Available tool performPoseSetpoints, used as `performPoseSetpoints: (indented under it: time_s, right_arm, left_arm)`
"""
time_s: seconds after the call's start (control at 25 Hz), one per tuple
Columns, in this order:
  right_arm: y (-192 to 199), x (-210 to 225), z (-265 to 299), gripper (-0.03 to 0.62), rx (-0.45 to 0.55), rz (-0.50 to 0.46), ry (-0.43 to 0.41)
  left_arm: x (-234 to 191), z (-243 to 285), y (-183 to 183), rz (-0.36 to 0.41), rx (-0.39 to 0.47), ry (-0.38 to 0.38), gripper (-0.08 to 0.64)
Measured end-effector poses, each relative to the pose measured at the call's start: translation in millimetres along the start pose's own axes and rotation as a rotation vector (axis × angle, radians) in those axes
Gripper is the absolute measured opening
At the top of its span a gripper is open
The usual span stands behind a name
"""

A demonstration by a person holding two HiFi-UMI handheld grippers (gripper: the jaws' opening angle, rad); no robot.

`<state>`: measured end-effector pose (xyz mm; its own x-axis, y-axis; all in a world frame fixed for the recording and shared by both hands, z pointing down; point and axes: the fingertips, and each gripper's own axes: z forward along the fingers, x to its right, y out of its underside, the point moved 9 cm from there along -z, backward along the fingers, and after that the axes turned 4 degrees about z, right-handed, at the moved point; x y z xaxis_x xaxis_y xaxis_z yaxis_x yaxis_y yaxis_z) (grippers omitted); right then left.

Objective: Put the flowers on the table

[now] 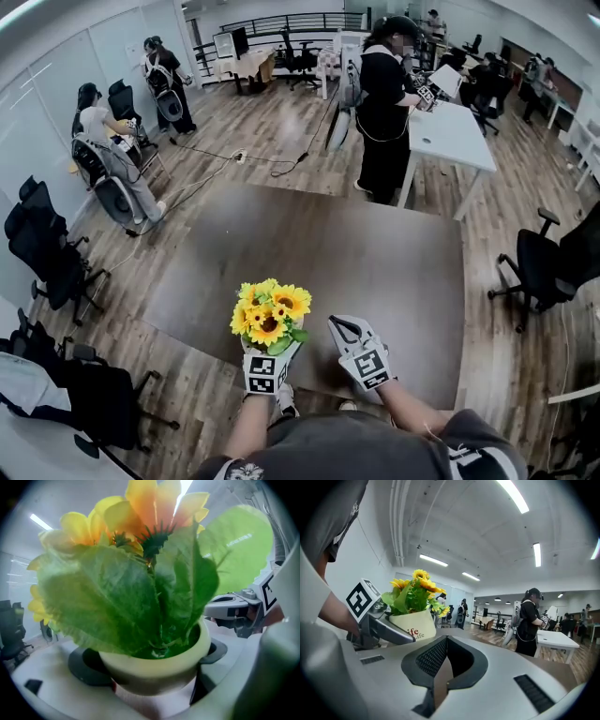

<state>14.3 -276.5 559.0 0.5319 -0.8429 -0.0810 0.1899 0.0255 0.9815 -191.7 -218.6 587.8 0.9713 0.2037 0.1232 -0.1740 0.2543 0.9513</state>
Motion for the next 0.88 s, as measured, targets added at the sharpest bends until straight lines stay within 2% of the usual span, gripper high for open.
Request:
performPoseSetpoints:
  time_s: [0.2, 0.36, 0.56, 0.72, 0.88]
  right_arm:
    - [-3.5, 11.9, 34.6, 0.023, -0.01, 0.05, 0.135]
    - [1.1, 27.2, 54.0, 0.023, -0.019, 0.099, 0.275]
    - [-0.9, 28.6, 70.0, 0.023, -0.045, 0.099, 0.378]
    - [6.1, 22.2, 75.9, 0.023, -0.076, 0.112, 0.45]
    - [17.2, 28.4, 74.2, 0.023, -0.109, 0.142, 0.508]
  left_arm:
    - [-40.4, 33.5, 1.7, 0.039, -0.023, 0.098, 0.543]
    - [-69.8, 57.5, 1.6, 0.065, -0.014, 0.168, 0.543]
    - [-96.8, 85.1, 0.6, 0.08, -0.008, 0.245, 0.543]
    - [-104.9, 97.9, 8.9, 0.132, -0.019, 0.299, 0.543]
    - [-96.4, 105.1, 19.0, 0.14, -0.045, 0.363, 0.543]
